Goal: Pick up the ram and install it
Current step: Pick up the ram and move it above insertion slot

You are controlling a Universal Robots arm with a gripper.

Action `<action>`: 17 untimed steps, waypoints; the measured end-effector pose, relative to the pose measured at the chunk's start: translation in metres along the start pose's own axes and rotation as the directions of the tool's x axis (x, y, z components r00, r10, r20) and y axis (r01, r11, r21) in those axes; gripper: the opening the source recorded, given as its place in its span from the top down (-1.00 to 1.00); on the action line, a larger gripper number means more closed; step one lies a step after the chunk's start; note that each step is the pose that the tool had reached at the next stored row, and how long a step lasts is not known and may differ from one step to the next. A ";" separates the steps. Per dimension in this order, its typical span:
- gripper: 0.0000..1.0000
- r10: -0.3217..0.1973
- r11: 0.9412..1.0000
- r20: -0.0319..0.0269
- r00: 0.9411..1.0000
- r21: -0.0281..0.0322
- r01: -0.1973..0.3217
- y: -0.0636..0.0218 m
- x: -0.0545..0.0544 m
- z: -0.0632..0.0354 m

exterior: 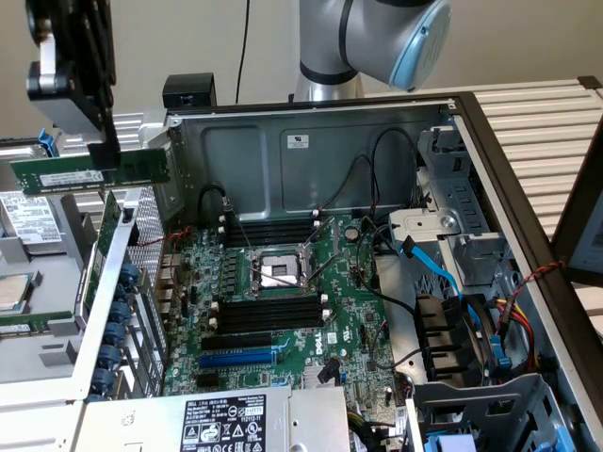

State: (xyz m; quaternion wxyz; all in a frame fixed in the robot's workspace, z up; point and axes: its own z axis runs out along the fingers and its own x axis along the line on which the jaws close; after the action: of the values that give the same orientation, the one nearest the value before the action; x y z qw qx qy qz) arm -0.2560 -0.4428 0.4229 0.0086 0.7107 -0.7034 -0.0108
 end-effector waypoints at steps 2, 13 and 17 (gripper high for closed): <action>0.75 0.000 1.000 0.000 1.000 0.000 0.000 -0.0090 0.000 -0.0002; 0.75 0.000 1.000 -0.001 1.000 0.015 0.000 -0.0592 0.001 0.0018; 0.75 0.000 1.000 -0.002 1.000 0.021 0.000 -0.0771 0.001 0.0048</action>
State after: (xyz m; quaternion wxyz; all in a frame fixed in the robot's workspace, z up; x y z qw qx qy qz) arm -0.1790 -0.4428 0.4159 0.0017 0.7108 -0.7034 -0.0026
